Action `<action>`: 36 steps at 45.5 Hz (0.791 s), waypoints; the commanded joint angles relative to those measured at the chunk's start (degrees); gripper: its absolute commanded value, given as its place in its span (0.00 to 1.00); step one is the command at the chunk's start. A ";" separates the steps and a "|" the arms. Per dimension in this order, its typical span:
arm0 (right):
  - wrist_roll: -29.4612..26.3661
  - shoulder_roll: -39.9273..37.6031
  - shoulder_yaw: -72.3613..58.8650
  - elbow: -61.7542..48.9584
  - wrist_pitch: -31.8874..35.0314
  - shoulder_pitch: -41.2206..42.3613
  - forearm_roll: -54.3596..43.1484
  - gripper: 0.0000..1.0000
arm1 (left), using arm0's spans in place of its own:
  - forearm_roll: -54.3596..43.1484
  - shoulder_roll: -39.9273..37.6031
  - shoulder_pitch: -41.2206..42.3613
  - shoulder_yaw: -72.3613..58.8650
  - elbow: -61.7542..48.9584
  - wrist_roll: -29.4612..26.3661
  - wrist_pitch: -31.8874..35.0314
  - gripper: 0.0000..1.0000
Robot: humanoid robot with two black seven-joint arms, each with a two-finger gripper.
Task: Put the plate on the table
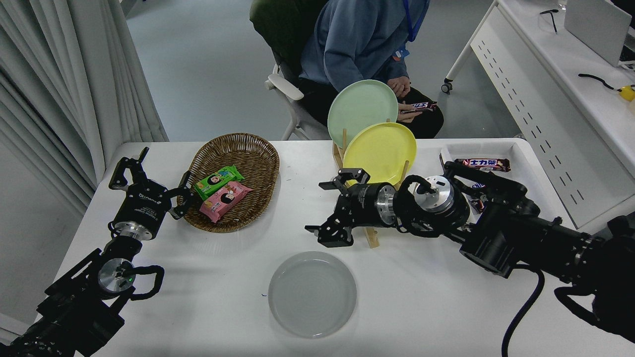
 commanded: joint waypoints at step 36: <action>29.92 -5.46 32.11 -9.66 21.44 -14.67 -30.00 1.00 | 0.00 0.00 0.00 0.07 0.03 0.00 0.07 1.00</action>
